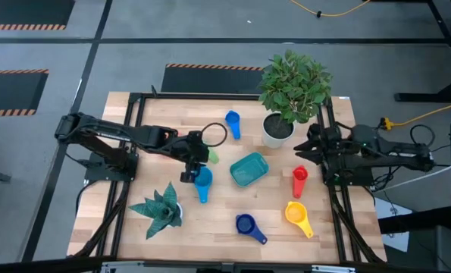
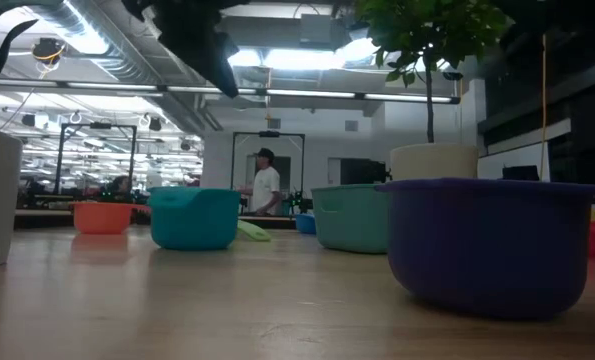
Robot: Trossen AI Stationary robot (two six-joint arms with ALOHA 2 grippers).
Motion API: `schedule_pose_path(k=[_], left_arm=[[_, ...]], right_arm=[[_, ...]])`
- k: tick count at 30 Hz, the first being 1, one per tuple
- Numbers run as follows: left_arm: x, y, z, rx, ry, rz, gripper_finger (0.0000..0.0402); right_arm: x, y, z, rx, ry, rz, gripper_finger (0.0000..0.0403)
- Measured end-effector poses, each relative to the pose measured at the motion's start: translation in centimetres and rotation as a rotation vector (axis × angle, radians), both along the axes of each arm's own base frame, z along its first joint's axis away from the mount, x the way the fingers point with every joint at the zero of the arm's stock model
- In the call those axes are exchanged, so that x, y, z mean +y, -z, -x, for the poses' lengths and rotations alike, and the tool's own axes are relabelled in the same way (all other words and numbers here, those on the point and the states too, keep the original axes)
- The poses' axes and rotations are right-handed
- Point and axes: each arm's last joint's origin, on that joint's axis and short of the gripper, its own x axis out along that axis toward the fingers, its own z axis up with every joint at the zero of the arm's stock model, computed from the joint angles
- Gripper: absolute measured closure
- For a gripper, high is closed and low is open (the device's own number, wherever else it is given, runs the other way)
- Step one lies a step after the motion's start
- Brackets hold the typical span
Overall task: Nest measuring cups in basket
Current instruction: Stack the yellow measuring cup on top of the light blue measuring cup
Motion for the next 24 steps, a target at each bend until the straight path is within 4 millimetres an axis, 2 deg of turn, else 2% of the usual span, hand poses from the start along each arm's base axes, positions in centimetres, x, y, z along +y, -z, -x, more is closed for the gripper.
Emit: schedule_pose_path(k=[3,10,17,24], left_arm=[[0.0,0.1,0.0,0.005,-0.013,0.010,0.0280],[0.0,0.3,-0.2,0.009,-0.014,0.010,0.0280],[0.0,0.3,-0.2,0.012,-0.014,0.010,0.0280],[0.0,0.3,-0.2,0.008,-0.014,0.010,0.0280]], right_arm=[[0.5,-0.8,-1.3,0.197,-0.052,-0.060,0.0299],[2.9,-1.0,-4.1,0.667,-0.226,-0.238,0.0299],[5.1,1.2,-5.4,1.051,-0.202,-0.318,0.0299],[7.6,3.4,-6.2,1.273,-0.279,-0.343,0.0299]])
